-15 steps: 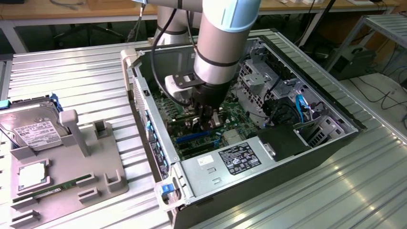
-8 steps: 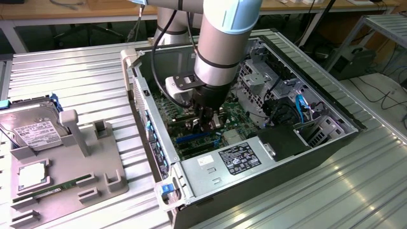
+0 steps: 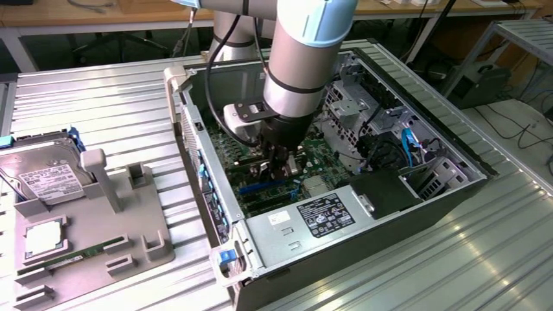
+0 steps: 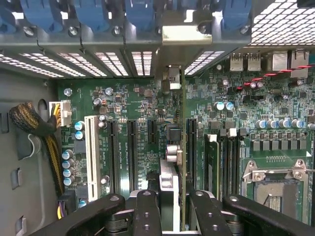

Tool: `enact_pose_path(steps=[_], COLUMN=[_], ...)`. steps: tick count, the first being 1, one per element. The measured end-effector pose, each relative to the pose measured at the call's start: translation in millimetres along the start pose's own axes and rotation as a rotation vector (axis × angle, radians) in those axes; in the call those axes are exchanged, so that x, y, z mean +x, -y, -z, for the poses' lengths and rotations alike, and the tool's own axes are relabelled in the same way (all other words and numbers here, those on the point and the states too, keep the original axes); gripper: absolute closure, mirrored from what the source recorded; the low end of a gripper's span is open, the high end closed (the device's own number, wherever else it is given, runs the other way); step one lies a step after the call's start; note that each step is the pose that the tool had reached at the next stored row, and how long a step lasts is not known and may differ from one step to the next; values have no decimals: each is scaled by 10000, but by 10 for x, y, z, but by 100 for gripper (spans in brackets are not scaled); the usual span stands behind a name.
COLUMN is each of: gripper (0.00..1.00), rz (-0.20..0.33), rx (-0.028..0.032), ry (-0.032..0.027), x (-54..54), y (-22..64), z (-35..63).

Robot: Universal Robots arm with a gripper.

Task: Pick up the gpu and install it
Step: 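Insert the gpu into the slot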

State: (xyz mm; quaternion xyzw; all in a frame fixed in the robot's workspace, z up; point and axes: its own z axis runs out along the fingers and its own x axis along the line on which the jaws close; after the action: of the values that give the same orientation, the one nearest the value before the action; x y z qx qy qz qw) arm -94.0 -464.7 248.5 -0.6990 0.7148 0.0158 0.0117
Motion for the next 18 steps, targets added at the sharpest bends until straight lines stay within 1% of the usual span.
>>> enact_pose_path(steps=[4, 9, 13, 18], gripper=[72, 72, 72, 72], rz=[-1, -2, -3, -4], rx=[-34, -46, -96, -100], ry=[2, -1, -1, -2], x=[0, 1, 1, 2], y=[-2, -15, -24, -26], z=[-10, -23, -30, -34])
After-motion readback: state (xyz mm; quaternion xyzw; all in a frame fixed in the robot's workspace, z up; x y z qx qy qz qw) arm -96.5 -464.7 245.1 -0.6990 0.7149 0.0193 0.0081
